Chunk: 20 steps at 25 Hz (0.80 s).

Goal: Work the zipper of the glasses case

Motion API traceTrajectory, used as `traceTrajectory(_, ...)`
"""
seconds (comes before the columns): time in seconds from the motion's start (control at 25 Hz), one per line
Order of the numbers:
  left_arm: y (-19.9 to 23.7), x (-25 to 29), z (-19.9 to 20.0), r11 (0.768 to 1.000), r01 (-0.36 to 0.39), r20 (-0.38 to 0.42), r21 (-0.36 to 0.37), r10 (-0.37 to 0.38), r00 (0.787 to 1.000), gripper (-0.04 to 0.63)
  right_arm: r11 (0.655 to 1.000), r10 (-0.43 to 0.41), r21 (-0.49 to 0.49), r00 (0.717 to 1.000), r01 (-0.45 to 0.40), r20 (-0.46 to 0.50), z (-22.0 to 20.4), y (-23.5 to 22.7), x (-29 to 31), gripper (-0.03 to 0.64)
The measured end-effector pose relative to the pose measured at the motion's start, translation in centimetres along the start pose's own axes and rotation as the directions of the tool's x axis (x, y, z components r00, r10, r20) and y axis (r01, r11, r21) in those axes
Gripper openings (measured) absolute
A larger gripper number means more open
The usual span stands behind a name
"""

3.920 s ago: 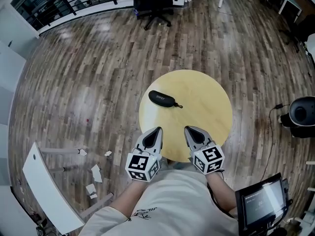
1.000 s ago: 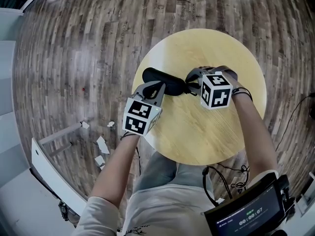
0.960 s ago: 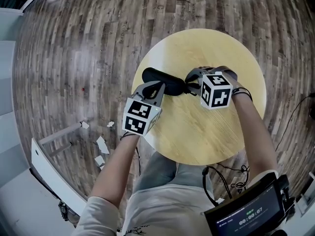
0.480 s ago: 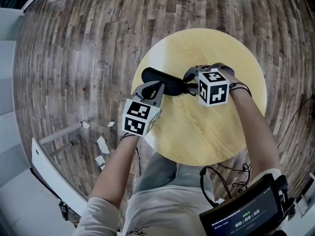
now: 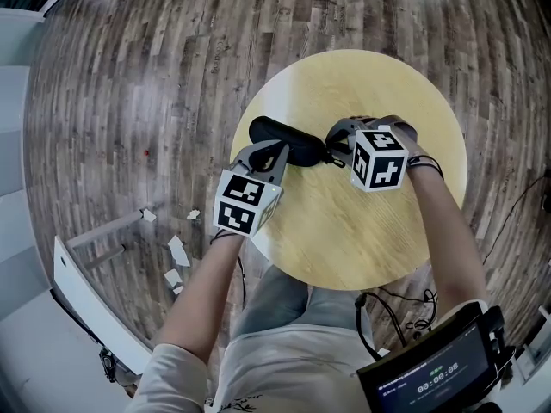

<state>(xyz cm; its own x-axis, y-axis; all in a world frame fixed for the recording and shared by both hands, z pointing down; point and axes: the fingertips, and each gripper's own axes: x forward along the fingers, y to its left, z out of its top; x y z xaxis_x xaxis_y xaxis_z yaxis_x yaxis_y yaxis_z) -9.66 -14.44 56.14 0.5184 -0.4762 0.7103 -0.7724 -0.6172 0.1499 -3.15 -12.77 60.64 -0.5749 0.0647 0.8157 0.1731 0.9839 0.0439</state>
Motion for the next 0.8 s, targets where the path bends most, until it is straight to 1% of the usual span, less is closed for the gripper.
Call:
traceTrajectory(0.2,0.0,0.0,0.0,1.000,-0.005,0.003,0.009,0.005,1.000,0.006,0.998,-0.045,-0.037,0.998,0.044,-0.046,-0.2,0.3,-0.3,0.003)
traceTrajectory(0.28,0.0,0.1,-0.1,1.000,-0.005,0.007,0.008,0.005,1.000,0.006,0.998,-0.056,-0.033,0.997,0.055,-0.051,-0.2,0.4,-0.3,0.002)
traceTrajectory(0.44,0.1,0.2,-0.1,1.000,-0.010,0.005,0.002,0.010,1.000,0.006,0.996,-0.064,0.061,0.998,0.066,-0.028,-0.1,0.5,-0.6,0.000)
traceTrajectory(0.56,0.1,0.3,-0.3,1.000,-0.010,-0.011,0.020,0.010,1.000,0.008,0.987,-0.090,0.132,0.995,0.095,-0.044,-0.1,1.0,-0.5,0.000)
traceTrajectory(0.68,0.0,0.4,-0.3,1.000,-0.007,-0.026,0.021,0.008,1.000,0.008,0.966,-0.125,0.219,0.990,0.137,-0.069,0.1,1.9,-0.5,0.000)
traceTrajectory(0.8,0.1,0.5,-0.1,1.000,-0.003,-0.027,0.012,0.004,1.000,0.008,0.937,-0.157,0.302,0.984,0.177,-0.088,0.6,2.9,-0.4,0.000)
